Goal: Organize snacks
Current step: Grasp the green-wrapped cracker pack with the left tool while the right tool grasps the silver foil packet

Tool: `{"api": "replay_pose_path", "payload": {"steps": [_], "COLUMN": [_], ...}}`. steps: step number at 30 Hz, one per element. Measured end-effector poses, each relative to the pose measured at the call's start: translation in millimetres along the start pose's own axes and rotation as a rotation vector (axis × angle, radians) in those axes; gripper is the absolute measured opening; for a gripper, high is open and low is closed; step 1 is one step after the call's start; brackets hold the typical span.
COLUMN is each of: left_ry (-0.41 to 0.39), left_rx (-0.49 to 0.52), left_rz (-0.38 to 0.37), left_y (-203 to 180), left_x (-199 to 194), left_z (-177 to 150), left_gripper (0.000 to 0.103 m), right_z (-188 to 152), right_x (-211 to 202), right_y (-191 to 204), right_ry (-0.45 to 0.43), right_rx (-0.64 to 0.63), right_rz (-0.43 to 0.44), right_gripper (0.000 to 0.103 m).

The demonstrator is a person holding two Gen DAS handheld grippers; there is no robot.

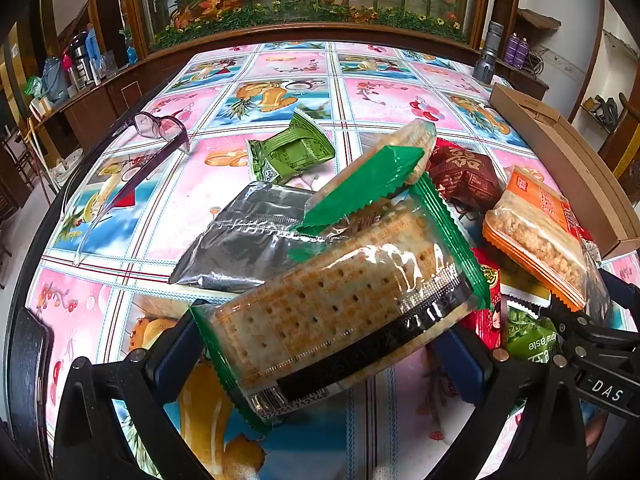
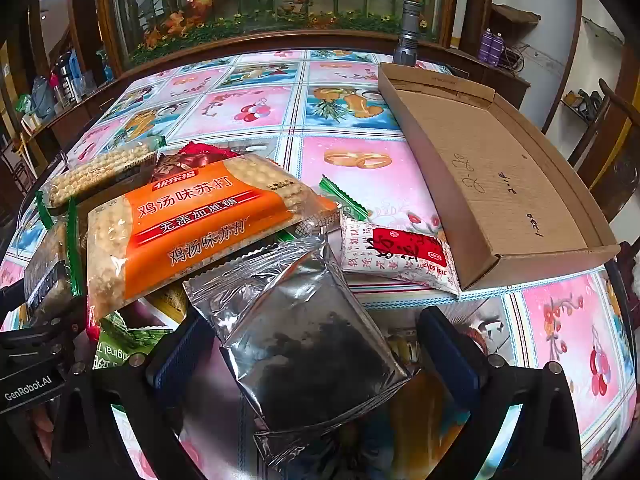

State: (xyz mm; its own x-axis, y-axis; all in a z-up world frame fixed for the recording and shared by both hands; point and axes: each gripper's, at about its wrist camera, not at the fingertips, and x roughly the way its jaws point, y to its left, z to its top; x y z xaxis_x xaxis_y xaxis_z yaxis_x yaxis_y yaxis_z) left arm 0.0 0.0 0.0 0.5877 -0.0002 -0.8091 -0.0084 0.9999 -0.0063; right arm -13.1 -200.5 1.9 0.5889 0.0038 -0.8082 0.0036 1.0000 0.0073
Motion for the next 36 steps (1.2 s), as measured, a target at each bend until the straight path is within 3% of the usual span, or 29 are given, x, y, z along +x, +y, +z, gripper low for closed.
{"api": "replay_pose_path", "payload": {"steps": [17, 20, 24, 27, 29, 31, 32, 36], "left_ry": [0.001, 0.012, 0.004, -0.014, -0.024, -0.057, -0.068, -0.101], "left_rx": [0.0, 0.028, 0.03, -0.012, -0.068, -0.112, -0.118, -0.113], "left_rz": [0.005, -0.022, -0.082, -0.174, -0.237, -0.284, -0.29, -0.292], "left_y": [-1, 1, 10, 22, 32, 40, 41, 38], "left_x": [0, -2, -14, -24, -27, -33, -35, -42], "left_z": [0, -2, -11, -14, -15, -17, -17, -16], "left_gripper": [0.103, 0.103, 0.103, 0.103, 0.102, 0.096, 0.093, 0.088], "right_z": [0, 0, -3, -13, -17, -19, -19, -8], "right_x": [0, 0, -4, -23, -38, -51, -56, -53], "right_y": [1, 2, 1, -14, -21, -29, -32, -32], "right_ry": [0.001, 0.005, 0.073, 0.098, 0.096, 0.069, 0.056, 0.05], "right_rx": [-0.002, -0.019, -0.138, -0.154, -0.168, -0.164, -0.173, -0.19], "right_rz": [-0.003, 0.005, 0.117, 0.236, 0.29, 0.33, 0.335, 0.321], "right_gripper": [0.103, 0.103, 0.102, 0.095, 0.095, 0.086, 0.082, 0.082]}}
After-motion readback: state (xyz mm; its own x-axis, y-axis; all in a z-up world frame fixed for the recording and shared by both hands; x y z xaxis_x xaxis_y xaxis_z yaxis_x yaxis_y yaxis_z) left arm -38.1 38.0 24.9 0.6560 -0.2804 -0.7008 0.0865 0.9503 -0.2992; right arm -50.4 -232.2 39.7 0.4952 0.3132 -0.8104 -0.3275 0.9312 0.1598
